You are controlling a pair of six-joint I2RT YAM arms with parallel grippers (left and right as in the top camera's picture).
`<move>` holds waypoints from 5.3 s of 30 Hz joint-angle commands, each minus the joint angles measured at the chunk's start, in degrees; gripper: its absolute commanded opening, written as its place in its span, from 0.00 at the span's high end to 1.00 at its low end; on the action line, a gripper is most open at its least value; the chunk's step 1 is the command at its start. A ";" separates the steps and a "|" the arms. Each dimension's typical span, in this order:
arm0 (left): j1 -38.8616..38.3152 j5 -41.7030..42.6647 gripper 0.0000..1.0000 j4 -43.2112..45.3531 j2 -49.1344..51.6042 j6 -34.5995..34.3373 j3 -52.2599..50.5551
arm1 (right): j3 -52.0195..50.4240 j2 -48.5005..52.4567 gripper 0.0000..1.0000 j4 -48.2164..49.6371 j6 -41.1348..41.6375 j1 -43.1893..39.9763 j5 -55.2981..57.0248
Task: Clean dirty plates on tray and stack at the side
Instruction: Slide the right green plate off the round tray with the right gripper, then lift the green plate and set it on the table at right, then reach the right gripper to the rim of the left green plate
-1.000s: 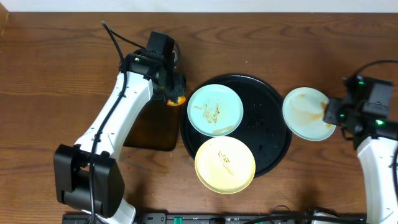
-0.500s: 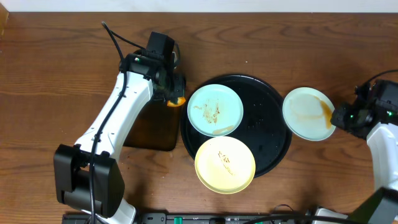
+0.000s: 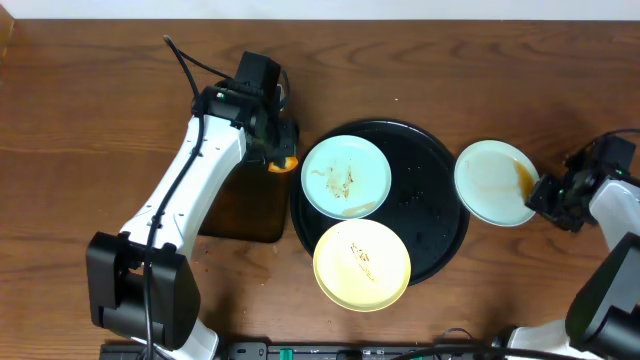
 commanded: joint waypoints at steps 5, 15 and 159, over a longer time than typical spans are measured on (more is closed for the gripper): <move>0.20 0.57 0.93 -0.17 -0.81 -0.28 -0.11 | 0.81 4.33 0.71 0.57 2.23 -0.61 -1.07; 0.20 0.57 0.93 -0.17 -0.81 -0.31 -0.11 | 0.81 5.64 0.93 1.88 2.19 -0.59 -1.57; -0.11 0.57 0.92 -0.11 -0.79 -0.31 -0.11 | 0.81 -11.82 0.56 11.69 -1.07 25.59 -16.17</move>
